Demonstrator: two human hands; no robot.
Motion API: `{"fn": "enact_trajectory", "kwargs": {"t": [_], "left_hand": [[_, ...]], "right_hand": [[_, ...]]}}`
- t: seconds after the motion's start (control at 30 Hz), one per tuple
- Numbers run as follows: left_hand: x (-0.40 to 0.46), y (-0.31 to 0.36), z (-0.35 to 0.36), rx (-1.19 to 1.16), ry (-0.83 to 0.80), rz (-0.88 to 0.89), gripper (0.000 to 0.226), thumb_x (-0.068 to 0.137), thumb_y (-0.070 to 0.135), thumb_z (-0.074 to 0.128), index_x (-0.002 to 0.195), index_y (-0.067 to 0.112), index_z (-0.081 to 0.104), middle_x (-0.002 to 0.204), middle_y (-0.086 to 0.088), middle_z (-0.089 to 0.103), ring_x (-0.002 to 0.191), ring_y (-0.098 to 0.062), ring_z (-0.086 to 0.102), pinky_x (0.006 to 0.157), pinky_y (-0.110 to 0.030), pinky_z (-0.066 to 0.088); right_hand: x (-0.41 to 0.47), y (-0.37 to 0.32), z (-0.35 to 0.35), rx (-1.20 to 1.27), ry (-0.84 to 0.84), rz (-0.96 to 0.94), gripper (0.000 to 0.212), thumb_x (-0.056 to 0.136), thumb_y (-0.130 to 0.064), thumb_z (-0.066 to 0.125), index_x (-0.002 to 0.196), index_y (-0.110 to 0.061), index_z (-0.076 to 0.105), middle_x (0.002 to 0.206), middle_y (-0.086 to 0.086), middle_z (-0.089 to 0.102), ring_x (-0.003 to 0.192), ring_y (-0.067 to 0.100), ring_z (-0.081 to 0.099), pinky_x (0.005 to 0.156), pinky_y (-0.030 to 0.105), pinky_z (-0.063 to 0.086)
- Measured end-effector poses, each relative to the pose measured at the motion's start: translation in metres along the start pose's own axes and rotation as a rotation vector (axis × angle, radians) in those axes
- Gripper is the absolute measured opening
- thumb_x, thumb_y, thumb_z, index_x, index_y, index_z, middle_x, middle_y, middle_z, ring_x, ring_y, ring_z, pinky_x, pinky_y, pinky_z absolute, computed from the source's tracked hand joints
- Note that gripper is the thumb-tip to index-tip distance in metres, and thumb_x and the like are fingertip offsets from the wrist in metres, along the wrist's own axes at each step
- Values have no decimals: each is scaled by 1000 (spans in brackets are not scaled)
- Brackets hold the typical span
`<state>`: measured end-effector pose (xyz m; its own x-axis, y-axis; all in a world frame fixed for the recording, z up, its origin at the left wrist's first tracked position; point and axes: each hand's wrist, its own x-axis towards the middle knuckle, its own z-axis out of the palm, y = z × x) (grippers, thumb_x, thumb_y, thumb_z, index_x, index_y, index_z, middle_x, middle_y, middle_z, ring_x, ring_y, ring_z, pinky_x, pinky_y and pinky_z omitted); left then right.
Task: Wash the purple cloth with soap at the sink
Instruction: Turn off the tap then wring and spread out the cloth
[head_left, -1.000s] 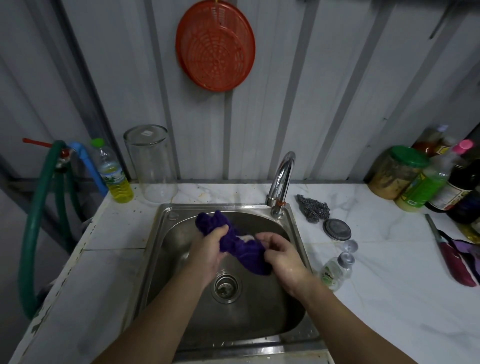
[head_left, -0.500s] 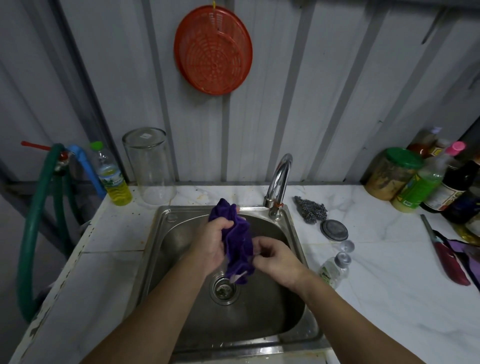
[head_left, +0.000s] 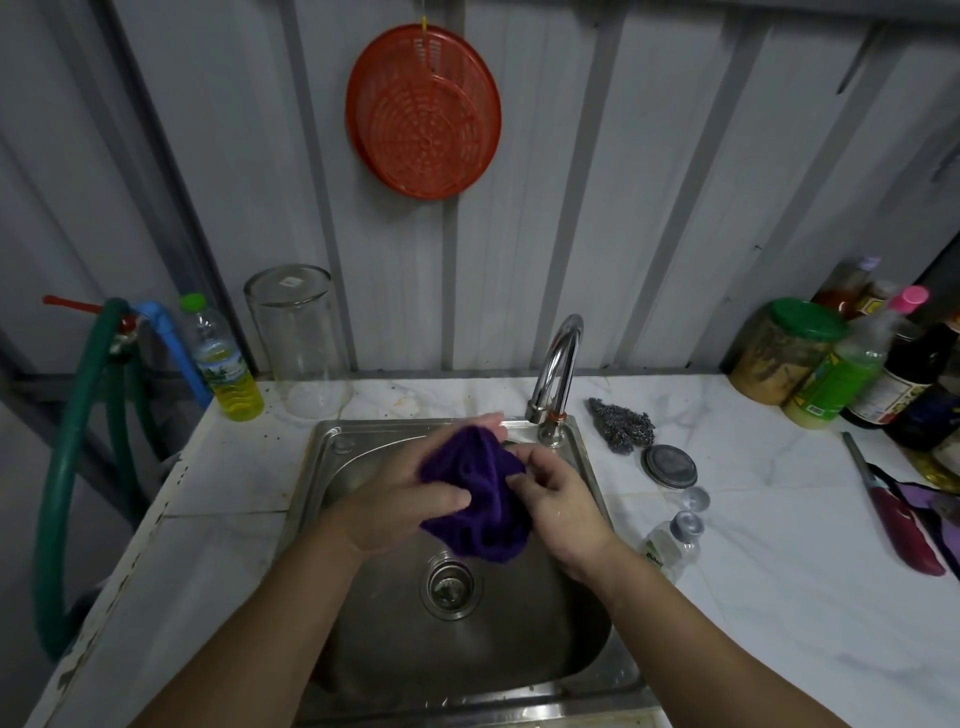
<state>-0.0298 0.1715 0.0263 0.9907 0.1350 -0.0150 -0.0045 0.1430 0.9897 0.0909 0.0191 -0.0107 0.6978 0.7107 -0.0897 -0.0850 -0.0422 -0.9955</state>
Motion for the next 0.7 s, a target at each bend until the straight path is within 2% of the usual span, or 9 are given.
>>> {"fn": "enact_trajectory", "kwargs": {"t": [0.03, 0.1, 0.17, 0.27, 0.33, 0.4, 0.57, 0.63, 0.7], "left_hand": [[-4, 5, 0, -73, -58, 37, 56, 84, 27, 68, 138, 16, 63, 147, -13, 59, 138, -33, 52, 113, -52, 44], [-6, 14, 0, -261, -39, 33, 76, 87, 66, 52, 133, 7, 65, 149, -19, 55, 142, -35, 47, 117, -53, 38], [0, 14, -1, -212, 144, -35, 72, 81, 73, 52, 128, 22, 69, 145, -10, 61, 140, -31, 51, 117, -53, 37], [3, 3, -1, 103, 195, -82, 66, 73, 63, 75, 132, 39, 58, 135, 4, 68, 128, -15, 62, 111, -41, 47], [2, -6, 1, 173, 82, -149, 58, 79, 33, 79, 134, 26, 59, 125, 0, 74, 118, -14, 69, 104, -34, 54], [3, -11, 1, 236, 110, -166, 50, 81, 15, 80, 128, 18, 63, 117, -6, 77, 111, -19, 72, 100, -39, 57], [12, -18, 9, 111, 341, -179, 36, 77, 13, 82, 110, 13, 70, 95, -8, 81, 91, -30, 77, 82, -45, 63], [16, -15, 14, 19, 410, -159, 34, 85, 3, 76, 117, 11, 67, 101, -10, 80, 97, -31, 76, 83, -42, 63], [18, -11, 14, -89, 467, -147, 36, 88, 2, 72, 122, 11, 64, 110, -12, 77, 101, -30, 75, 85, -41, 62]], "right_hand": [[0, -3, 1, 52, 0, 1, 30, 98, 8, 48, 97, -15, 67, 80, 5, 72, 70, 19, 66, 63, 28, 55], [1, -9, 1, 150, -5, -1, 27, 97, 10, 50, 95, -11, 68, 79, 7, 70, 67, 18, 63, 62, 28, 55], [2, -15, -1, 225, -24, -24, 21, 96, 8, 54, 97, -8, 67, 82, 11, 68, 71, 22, 63, 68, 33, 55], [2, -23, 2, 282, -53, -64, 25, 93, 6, 56, 93, -15, 70, 84, 9, 71, 73, 22, 66, 68, 32, 56], [2, -24, 3, 275, -29, -82, 30, 90, 6, 56, 92, -20, 72, 86, 9, 73, 76, 22, 67, 69, 33, 56], [1, -25, 2, 288, 11, -79, 33, 94, 10, 51, 97, -17, 70, 87, 9, 75, 78, 23, 68, 71, 33, 57], [2, -23, -7, 419, -27, 56, 29, 88, -10, 53, 110, -12, 71, 104, 17, 73, 94, 29, 68, 88, 44, 52], [-2, -18, -11, 356, -117, 98, 39, 90, -34, 52, 119, -14, 69, 117, 14, 71, 106, 30, 66, 96, 47, 48], [-8, -9, -14, 158, -191, 71, 42, 92, -38, 59, 126, -15, 64, 121, 8, 73, 113, 26, 68, 98, 41, 53]]}}
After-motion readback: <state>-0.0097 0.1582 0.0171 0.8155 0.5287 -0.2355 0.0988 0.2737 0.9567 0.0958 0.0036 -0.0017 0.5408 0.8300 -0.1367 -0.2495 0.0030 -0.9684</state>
